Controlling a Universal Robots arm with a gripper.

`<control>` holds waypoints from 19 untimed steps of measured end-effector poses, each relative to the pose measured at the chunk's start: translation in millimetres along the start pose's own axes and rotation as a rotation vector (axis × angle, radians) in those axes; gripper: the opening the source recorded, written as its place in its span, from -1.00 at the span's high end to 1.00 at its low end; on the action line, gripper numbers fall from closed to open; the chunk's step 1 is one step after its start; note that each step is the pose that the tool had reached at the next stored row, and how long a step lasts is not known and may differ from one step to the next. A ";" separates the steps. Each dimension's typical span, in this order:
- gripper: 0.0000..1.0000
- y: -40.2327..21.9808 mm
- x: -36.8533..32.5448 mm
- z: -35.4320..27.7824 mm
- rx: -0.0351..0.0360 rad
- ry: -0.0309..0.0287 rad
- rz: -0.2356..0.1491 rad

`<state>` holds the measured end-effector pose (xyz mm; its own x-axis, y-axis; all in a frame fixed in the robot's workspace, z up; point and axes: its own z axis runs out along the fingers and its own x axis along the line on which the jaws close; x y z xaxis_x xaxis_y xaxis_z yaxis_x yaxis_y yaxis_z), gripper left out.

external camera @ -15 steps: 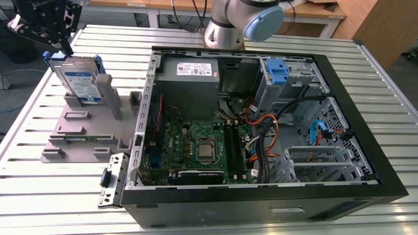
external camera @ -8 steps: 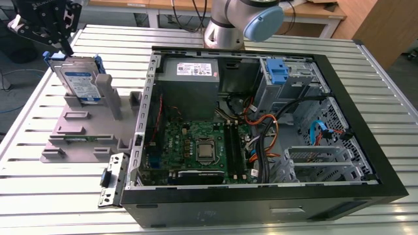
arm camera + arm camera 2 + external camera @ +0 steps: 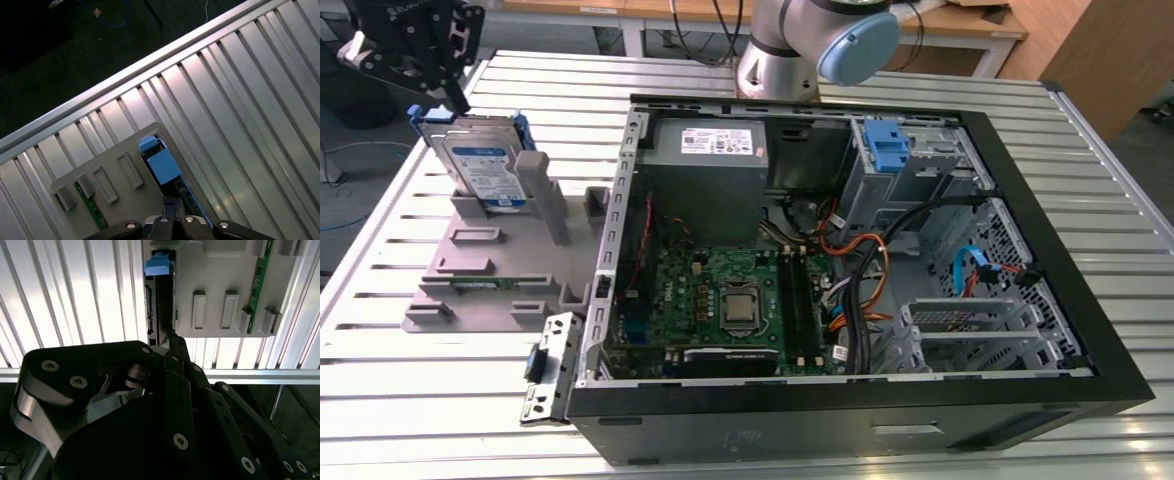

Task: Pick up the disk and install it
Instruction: 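Pick up the disk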

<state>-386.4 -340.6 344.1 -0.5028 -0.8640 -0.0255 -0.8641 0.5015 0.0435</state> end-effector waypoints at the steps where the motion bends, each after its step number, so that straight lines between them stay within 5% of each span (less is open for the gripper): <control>1: 0.79 0.0 0.0 0.1 -0.0004 0.0008 -0.018; 12: 0.79 -0.1 0.1 1.1 -0.0054 0.0092 -0.209; 19: 0.79 0.3 -0.6 1.2 -0.0062 0.0074 -0.212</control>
<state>-386.4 -339.9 342.9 -0.3093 -0.9506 -0.0273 -0.9504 0.3080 0.0441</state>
